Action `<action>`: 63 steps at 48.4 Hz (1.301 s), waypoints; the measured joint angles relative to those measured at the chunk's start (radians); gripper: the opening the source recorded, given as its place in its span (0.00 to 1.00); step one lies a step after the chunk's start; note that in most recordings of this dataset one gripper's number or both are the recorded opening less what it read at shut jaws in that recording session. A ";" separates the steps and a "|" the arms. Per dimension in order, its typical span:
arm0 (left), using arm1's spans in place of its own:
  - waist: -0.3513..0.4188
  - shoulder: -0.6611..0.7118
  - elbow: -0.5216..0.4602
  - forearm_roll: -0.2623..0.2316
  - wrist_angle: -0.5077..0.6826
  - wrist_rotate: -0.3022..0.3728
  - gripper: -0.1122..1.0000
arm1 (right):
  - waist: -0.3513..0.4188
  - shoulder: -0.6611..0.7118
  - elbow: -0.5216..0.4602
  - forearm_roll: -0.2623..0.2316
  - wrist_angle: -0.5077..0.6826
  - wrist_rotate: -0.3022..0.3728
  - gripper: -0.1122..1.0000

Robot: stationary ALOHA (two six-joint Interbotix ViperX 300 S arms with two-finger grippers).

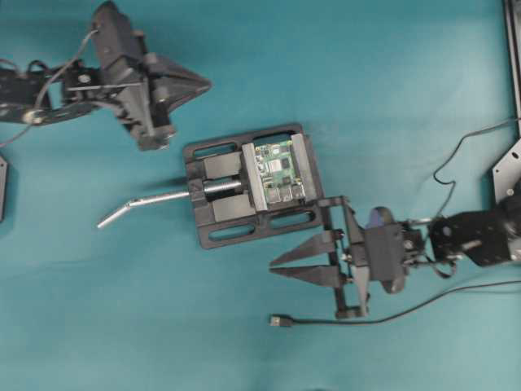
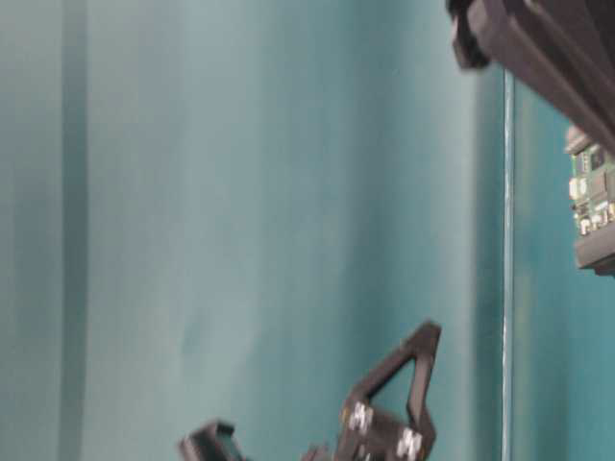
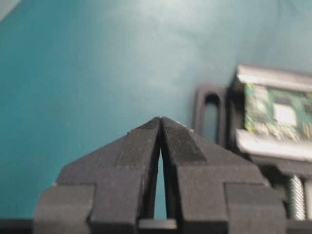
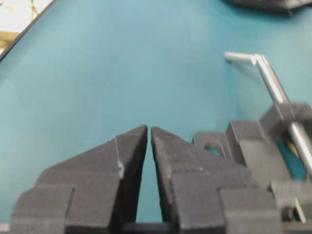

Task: Insert the USB into the fixed PCB.
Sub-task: 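Move both grippers away from the vise, right gripper toward the USB plug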

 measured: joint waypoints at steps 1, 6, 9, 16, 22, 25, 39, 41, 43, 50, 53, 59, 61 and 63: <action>-0.005 -0.015 0.009 0.000 0.006 0.000 0.10 | 0.008 -0.006 0.006 0.017 0.000 0.002 0.27; -0.025 -0.097 0.051 0.000 0.017 0.002 0.10 | 0.052 -0.043 0.032 0.109 -0.002 -0.011 0.27; -0.035 -0.143 0.077 0.000 0.018 0.000 0.10 | 0.077 -0.063 0.040 0.155 -0.002 -0.009 0.28; -0.058 -0.216 0.117 0.000 0.023 -0.005 0.10 | 0.117 -0.083 0.043 0.218 -0.003 -0.014 0.32; -0.077 -0.247 0.137 0.000 0.023 -0.021 0.10 | 0.133 -0.084 0.043 0.264 -0.003 -0.011 0.41; -0.081 -0.258 0.147 0.000 0.025 -0.028 0.10 | 0.141 -0.084 0.043 0.302 -0.002 -0.012 0.50; -0.086 -0.334 0.233 0.000 0.032 -0.032 0.10 | 0.233 -0.044 0.034 0.523 -0.018 -0.051 0.74; -0.086 -0.350 0.244 0.000 0.034 -0.032 0.10 | 0.258 -0.025 0.023 0.563 -0.029 -0.067 0.74; -0.086 -0.367 0.252 0.000 0.034 -0.032 0.10 | 0.279 -0.003 0.012 0.598 -0.041 -0.084 0.74; -0.086 -0.433 0.282 0.000 0.040 -0.032 0.10 | 0.344 0.075 -0.054 0.718 -0.075 -0.150 0.74; -0.086 -0.463 0.298 0.000 0.049 -0.032 0.10 | 0.360 0.106 -0.084 0.747 -0.078 -0.161 0.74; -0.086 -0.537 0.328 0.000 0.097 -0.032 0.10 | 0.377 0.141 -0.126 0.758 -0.078 -0.161 0.74; -0.086 -0.560 0.336 0.000 0.120 -0.032 0.10 | 0.380 0.149 -0.132 0.758 -0.077 -0.161 0.74; -0.086 -0.584 0.344 0.000 0.141 -0.032 0.10 | 0.383 0.155 -0.138 0.758 -0.075 -0.161 0.74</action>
